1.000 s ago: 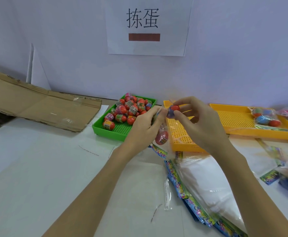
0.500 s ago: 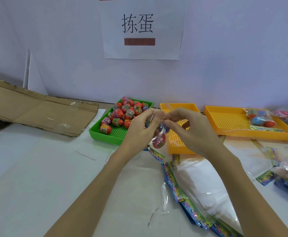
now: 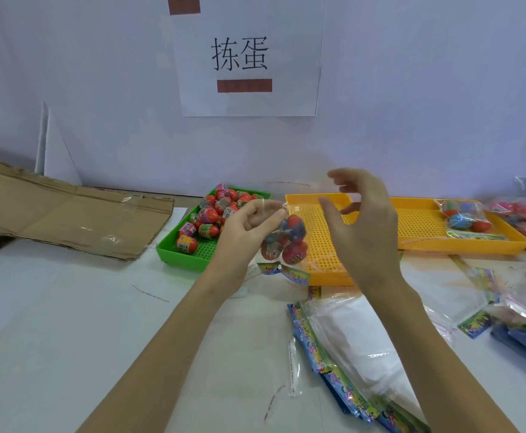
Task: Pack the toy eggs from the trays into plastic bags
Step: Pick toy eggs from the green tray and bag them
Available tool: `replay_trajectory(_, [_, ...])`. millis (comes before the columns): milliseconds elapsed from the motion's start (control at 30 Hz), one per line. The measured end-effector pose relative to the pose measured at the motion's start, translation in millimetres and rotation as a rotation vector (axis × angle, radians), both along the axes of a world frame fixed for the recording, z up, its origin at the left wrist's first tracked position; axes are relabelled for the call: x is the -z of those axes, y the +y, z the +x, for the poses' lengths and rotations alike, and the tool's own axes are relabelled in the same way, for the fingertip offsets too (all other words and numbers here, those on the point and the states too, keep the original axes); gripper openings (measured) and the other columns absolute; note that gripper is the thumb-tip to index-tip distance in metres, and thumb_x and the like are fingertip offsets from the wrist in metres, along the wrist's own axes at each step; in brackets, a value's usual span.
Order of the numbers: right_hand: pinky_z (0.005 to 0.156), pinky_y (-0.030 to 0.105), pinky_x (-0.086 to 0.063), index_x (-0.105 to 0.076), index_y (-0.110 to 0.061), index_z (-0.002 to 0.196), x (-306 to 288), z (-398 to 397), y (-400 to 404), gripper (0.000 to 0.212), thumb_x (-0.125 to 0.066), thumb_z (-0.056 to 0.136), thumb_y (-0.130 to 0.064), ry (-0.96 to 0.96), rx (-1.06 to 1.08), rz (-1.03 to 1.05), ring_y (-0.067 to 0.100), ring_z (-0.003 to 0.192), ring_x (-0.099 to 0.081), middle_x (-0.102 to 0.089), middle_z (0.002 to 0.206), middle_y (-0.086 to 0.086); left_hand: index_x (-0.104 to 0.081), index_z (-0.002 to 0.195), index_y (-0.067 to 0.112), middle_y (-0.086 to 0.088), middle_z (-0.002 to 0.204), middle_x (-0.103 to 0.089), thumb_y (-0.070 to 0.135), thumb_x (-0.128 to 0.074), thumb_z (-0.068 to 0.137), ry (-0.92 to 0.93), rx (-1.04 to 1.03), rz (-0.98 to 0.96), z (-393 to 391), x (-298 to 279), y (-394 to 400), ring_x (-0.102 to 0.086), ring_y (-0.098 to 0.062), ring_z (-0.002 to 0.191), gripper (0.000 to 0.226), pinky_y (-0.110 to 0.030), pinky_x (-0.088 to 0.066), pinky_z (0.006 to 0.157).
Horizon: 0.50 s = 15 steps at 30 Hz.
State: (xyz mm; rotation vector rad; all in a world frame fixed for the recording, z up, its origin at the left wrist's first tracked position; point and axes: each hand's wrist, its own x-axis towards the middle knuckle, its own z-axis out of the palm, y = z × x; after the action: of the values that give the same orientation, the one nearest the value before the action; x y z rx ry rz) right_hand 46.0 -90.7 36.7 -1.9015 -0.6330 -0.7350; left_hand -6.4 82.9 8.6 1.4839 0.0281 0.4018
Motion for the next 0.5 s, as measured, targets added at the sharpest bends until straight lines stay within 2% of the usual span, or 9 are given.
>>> replay_trajectory(67, [0.075,0.013,-0.052,-0.066,-0.024,0.122,-0.7,2.8,-1.9,0.034,-0.074,0.094,-0.041,0.246,-0.066,0.088,0.004,0.100,-0.065,-0.069,0.109,-0.009,-0.071,0.113,0.014,-0.010,0.108,-0.079,0.013,-0.071,0.097,0.002,-0.006,-0.100,0.8,-0.5,0.1,-0.075,-0.025,0.102,0.016,-0.030,-0.060,0.077])
replay_trajectory(133, [0.077,0.017,-0.054,-0.075,-0.030,0.106,1.9,2.6,-1.8,0.031,-0.071,0.088,-0.056,0.524,-0.251,0.109,0.000,0.095,-0.070,-0.076,0.096,-0.014,-0.070,0.113,0.011,-0.010,0.105,-0.079,0.012,-0.073,0.095,0.000,-0.022,-0.124,0.6,0.6,-1.3,-0.076,-0.023,0.098,0.018,-0.028,-0.061,0.072])
replay_trajectory(200, [0.075,0.019,-0.056,-0.078,-0.032,0.090,9.0,1.7,0.3,0.012,-0.074,0.091,-0.044,0.566,-0.334,0.125,-0.001,0.089,-0.072,-0.078,0.087,-0.015,-0.068,0.114,0.006,-0.012,0.103,-0.080,0.014,-0.075,0.094,0.005,-0.043,-0.116,1.0,2.6,-4.2,-0.077,-0.025,0.099,0.022,-0.033,-0.063,0.076])
replay_trajectory(233, [0.073,0.019,-0.056,-0.079,-0.030,0.085,11.0,1.7,1.2,0.010,-0.075,0.094,-0.034,0.556,-0.335,0.156,0.000,0.086,-0.073,-0.078,0.084,-0.014,-0.067,0.114,0.004,-0.011,0.102,-0.080,0.016,-0.075,0.094,0.011,-0.050,-0.112,1.4,3.2,-5.2,-0.077,-0.024,0.097,0.025,-0.033,-0.063,0.076])
replay_trajectory(300, [0.074,0.022,-0.059,-0.080,-0.025,0.083,12.6,3.1,2.4,0.016,-0.072,0.097,-0.024,0.575,-0.319,0.225,0.003,0.083,-0.074,-0.079,0.083,-0.009,-0.067,0.114,0.001,-0.009,0.101,-0.080,0.021,-0.071,0.098,0.020,-0.059,-0.108,1.7,2.7,-4.9,-0.076,-0.017,0.090,0.027,-0.028,-0.061,0.071])
replay_trajectory(400, [0.077,0.029,-0.062,-0.080,-0.021,0.083,13.3,6.0,1.9,0.019,-0.069,0.099,-0.022,0.617,-0.250,0.238,0.011,0.085,-0.075,-0.079,0.082,-0.004,-0.072,0.108,0.006,-0.008,0.107,-0.080,0.027,-0.067,0.101,0.038,-0.068,-0.133,1.2,1.8,-0.2,-0.073,-0.008,0.084,0.023,-0.022,-0.056,0.072])
replay_trajectory(500, [0.077,0.031,-0.064,-0.076,-0.020,0.083,15.7,4.7,6.4,0.020,-0.066,0.101,-0.019,0.656,-0.203,0.251,0.016,0.089,-0.075,-0.078,0.087,-0.001,-0.078,0.105,0.009,-0.008,0.110,-0.079,0.025,-0.071,0.097,0.066,-0.067,-0.255,1.4,2.3,3.0,-0.073,-0.013,0.092,0.019,-0.025,-0.055,0.076])
